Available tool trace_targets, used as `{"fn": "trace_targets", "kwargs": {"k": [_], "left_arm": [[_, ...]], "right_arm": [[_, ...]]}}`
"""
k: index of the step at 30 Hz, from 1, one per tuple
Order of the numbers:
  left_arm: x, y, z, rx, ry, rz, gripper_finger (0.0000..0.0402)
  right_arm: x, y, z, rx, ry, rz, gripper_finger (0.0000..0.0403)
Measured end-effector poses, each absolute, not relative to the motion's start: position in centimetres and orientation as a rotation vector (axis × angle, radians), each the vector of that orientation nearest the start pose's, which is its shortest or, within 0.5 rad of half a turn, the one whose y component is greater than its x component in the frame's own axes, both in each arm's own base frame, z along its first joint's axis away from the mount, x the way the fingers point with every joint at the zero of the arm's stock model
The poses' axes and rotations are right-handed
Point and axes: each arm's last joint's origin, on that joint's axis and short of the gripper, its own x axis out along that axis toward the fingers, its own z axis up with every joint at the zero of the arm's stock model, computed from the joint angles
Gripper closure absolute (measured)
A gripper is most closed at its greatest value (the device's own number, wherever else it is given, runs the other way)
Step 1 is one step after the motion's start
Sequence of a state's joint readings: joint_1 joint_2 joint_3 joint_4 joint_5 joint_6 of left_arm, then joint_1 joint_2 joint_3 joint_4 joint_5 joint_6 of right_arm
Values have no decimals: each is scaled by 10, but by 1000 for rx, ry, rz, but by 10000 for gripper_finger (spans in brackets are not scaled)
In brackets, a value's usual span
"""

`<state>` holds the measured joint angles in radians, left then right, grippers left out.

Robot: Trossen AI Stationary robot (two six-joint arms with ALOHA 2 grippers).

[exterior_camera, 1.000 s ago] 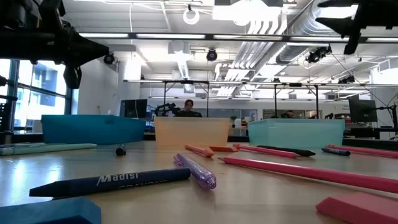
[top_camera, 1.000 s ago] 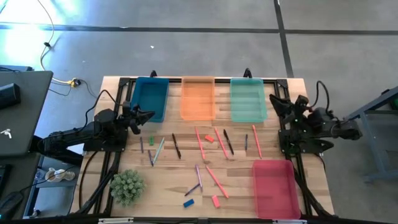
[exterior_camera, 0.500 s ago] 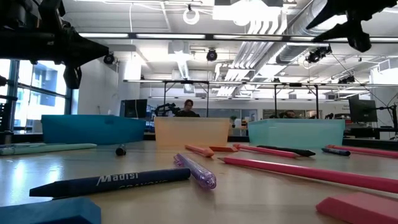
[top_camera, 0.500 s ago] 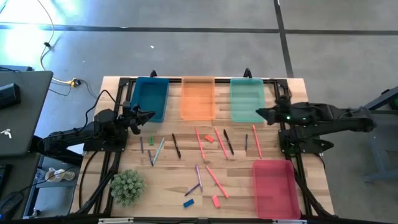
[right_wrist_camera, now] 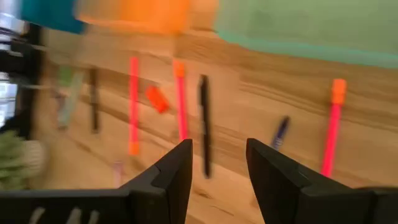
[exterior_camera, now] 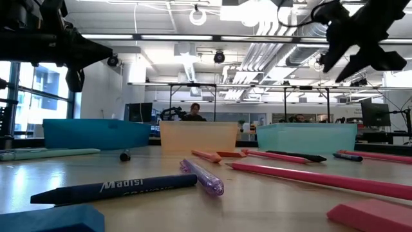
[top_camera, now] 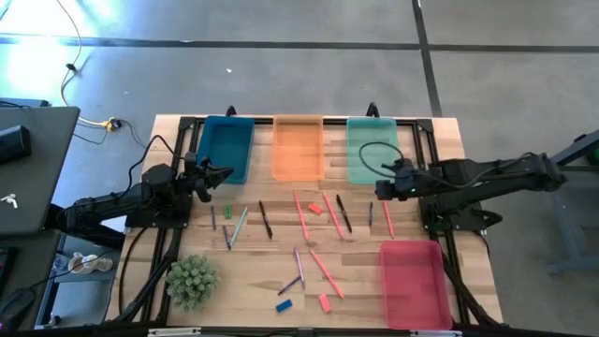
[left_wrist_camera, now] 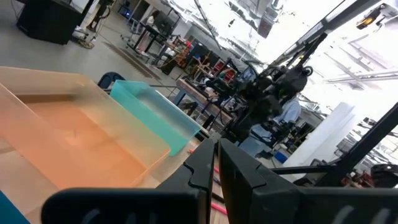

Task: Sort crayons/erasers/pens/pencils in bins
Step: Put the blue crayon into the green bin

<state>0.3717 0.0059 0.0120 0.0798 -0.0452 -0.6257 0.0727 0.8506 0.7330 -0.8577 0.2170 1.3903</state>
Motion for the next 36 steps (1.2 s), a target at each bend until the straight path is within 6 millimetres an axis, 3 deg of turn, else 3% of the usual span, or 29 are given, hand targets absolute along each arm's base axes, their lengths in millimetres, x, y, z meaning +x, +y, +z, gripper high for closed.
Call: {"fn": "trace_targets", "kwargs": {"k": [15,36], "left_arm": [[90,36,175,-601,-213,376,387],[90,36,175,-602,-212,376,387]], "right_arm": [[188,11,205,1055,1054,-885,259],[222,15,154,1070,1177,-1004,259]]}}
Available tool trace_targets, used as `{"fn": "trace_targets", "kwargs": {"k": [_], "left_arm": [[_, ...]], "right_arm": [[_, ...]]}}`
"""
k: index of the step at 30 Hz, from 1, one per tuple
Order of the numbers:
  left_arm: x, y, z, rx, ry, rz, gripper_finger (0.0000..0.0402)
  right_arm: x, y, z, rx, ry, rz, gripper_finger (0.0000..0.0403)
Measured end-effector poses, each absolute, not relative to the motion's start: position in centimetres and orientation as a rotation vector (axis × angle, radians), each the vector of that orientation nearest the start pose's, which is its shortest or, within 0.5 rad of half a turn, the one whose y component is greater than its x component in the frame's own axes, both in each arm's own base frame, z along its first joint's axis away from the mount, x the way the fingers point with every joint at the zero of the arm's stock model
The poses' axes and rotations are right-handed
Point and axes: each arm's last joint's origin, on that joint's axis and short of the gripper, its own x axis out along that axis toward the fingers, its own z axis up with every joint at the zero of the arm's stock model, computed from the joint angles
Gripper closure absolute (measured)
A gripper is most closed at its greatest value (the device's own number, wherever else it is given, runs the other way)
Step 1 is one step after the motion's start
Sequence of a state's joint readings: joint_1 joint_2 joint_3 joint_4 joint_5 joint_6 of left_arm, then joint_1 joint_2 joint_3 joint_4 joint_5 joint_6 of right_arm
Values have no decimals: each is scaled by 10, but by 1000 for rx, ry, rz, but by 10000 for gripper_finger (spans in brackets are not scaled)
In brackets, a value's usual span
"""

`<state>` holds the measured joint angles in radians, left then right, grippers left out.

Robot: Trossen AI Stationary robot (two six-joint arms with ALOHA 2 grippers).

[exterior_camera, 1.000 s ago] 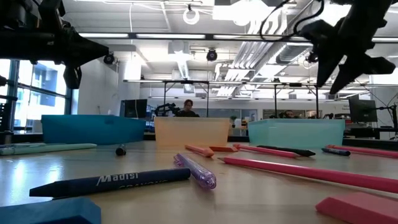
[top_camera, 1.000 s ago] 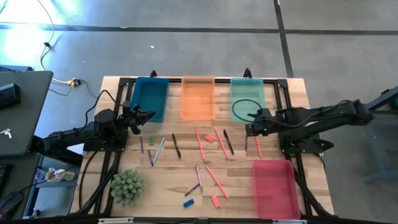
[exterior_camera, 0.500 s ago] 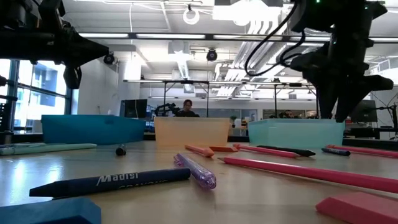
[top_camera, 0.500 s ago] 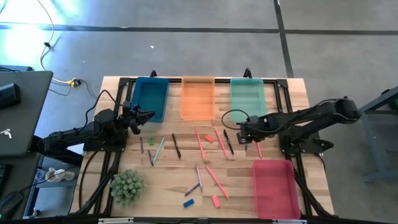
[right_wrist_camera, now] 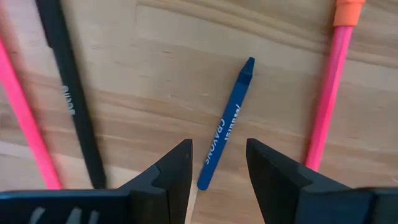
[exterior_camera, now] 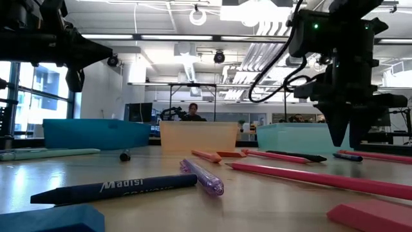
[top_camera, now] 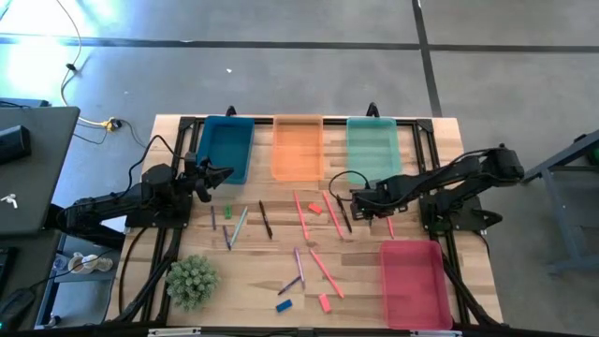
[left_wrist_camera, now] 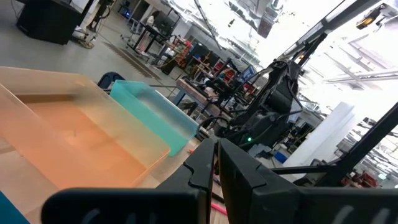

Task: Sort crayons/erasers/pens/pencils in bins
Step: Put the blue crayon into the green bin

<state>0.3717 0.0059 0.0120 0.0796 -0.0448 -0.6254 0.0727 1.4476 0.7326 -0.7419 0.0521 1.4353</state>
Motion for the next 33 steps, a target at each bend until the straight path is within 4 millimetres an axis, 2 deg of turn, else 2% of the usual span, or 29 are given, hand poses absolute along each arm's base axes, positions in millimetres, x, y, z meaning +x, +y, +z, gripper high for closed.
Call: {"fn": "trace_targets", "kwargs": {"k": [8,18,33], "left_arm": [[90,36,175,-602,-212,376,387],[90,36,175,-602,-212,376,387],[90,36,175,-602,-212,376,387]], "right_arm": [[228,15,137,1037,1229,-1046,259],[231,16,130,1044,1263,-1037,263],[232,16,130,1067,1262,-1031,375]]}}
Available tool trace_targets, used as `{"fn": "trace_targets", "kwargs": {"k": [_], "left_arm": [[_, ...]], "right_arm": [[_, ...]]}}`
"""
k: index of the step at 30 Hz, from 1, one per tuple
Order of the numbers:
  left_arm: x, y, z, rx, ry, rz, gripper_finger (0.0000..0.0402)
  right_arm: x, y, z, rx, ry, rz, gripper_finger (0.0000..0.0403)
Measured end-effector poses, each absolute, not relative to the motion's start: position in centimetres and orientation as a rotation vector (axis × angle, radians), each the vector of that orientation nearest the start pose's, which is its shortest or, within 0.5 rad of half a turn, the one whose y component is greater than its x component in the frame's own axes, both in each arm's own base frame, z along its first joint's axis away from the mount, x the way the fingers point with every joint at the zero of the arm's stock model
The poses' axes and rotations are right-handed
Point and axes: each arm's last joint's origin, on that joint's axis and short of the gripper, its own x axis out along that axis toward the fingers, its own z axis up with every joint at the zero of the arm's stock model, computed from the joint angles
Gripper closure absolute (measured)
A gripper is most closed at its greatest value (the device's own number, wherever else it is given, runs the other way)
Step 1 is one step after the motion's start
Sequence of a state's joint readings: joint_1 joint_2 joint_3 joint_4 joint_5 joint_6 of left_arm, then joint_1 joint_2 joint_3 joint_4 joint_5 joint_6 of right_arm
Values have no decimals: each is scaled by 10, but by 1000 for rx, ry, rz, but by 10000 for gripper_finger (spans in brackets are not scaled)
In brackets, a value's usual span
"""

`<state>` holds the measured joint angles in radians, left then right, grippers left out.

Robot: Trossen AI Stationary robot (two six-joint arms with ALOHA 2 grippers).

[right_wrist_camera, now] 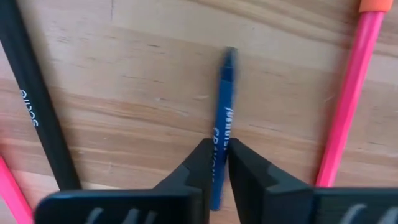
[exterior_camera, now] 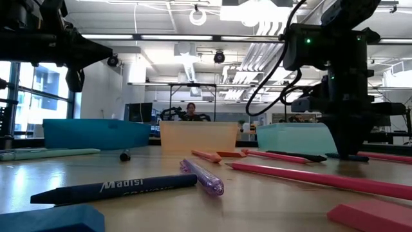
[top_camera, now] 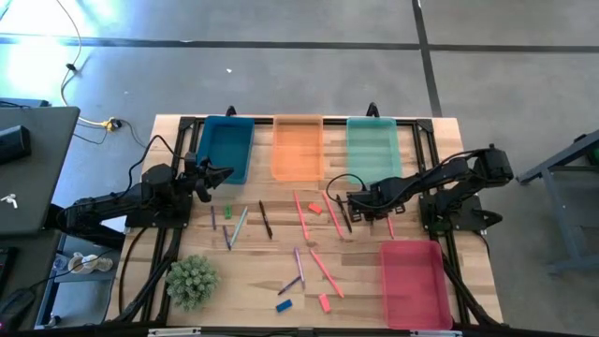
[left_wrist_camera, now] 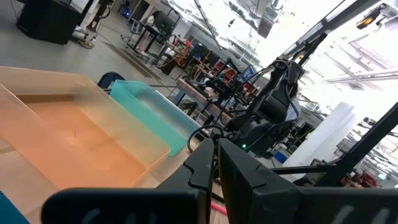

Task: Sort crayons/erasers/pens/pencils in bins
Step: Put the blue crayon into the green bin

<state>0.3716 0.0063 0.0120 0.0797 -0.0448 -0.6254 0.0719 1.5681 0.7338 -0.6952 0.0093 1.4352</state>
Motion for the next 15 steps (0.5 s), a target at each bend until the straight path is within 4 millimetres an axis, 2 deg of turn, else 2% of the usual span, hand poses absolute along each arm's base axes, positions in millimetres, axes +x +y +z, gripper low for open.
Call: {"fn": "trace_targets", "kwargs": {"k": [5,15], "left_arm": [[90,36,175,-602,-212,376,387],[90,36,175,-602,-212,375,387]], "right_arm": [[231,16,130,1059,1267,-1028,398],[230,16,134,1034,1272,-988,398]]}}
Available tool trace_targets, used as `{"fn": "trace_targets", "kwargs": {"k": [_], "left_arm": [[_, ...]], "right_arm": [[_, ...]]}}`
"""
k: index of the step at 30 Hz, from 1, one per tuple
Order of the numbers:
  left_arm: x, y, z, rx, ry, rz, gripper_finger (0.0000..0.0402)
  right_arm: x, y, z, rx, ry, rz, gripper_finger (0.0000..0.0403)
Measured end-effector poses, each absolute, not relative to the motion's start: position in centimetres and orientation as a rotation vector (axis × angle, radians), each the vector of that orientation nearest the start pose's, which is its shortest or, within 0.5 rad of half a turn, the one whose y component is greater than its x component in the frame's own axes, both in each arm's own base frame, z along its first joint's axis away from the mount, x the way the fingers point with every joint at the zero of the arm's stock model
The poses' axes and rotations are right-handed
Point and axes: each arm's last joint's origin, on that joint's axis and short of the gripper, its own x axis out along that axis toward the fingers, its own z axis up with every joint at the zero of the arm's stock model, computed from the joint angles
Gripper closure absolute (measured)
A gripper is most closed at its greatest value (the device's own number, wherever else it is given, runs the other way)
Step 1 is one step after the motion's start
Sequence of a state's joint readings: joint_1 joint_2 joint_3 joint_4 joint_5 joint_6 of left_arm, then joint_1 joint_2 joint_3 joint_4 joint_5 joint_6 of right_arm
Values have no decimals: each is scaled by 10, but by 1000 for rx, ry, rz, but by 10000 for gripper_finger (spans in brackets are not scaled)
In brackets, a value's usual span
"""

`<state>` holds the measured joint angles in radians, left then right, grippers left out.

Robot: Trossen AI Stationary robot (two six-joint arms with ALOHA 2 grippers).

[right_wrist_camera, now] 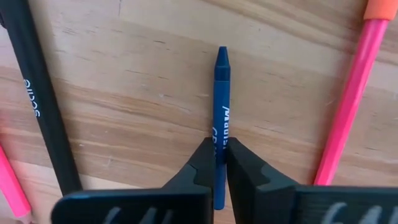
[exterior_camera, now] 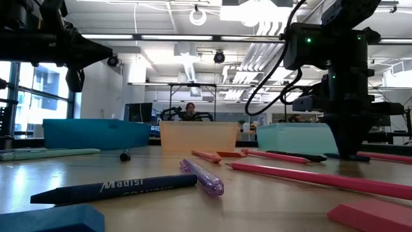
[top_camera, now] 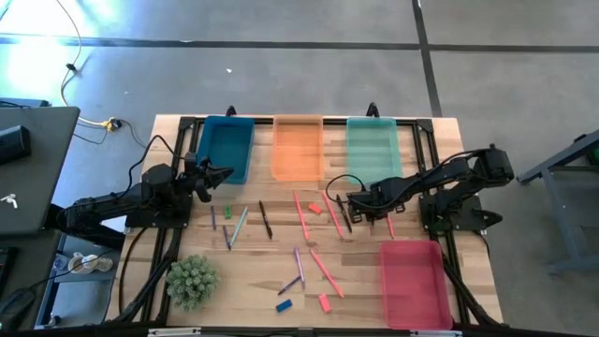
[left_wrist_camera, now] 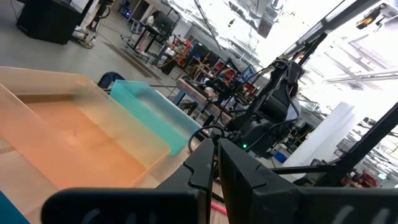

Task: Sort crayons/erasers/pens/pencils in bins
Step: Put the blue crayon into the green bin

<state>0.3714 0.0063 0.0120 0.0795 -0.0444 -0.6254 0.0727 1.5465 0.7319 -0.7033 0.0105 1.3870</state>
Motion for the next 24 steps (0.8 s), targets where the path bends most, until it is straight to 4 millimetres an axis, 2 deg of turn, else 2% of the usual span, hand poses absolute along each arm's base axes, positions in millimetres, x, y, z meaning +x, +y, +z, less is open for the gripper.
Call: {"fn": "trace_targets", "kwargs": {"k": [12,24], "left_arm": [[90,36,175,-602,-212,375,387],[90,36,175,-601,-212,375,387]], "right_arm": [[226,18,162,1071,1181,-819,399],[219,12,215,1069,847,-589,400]]}}
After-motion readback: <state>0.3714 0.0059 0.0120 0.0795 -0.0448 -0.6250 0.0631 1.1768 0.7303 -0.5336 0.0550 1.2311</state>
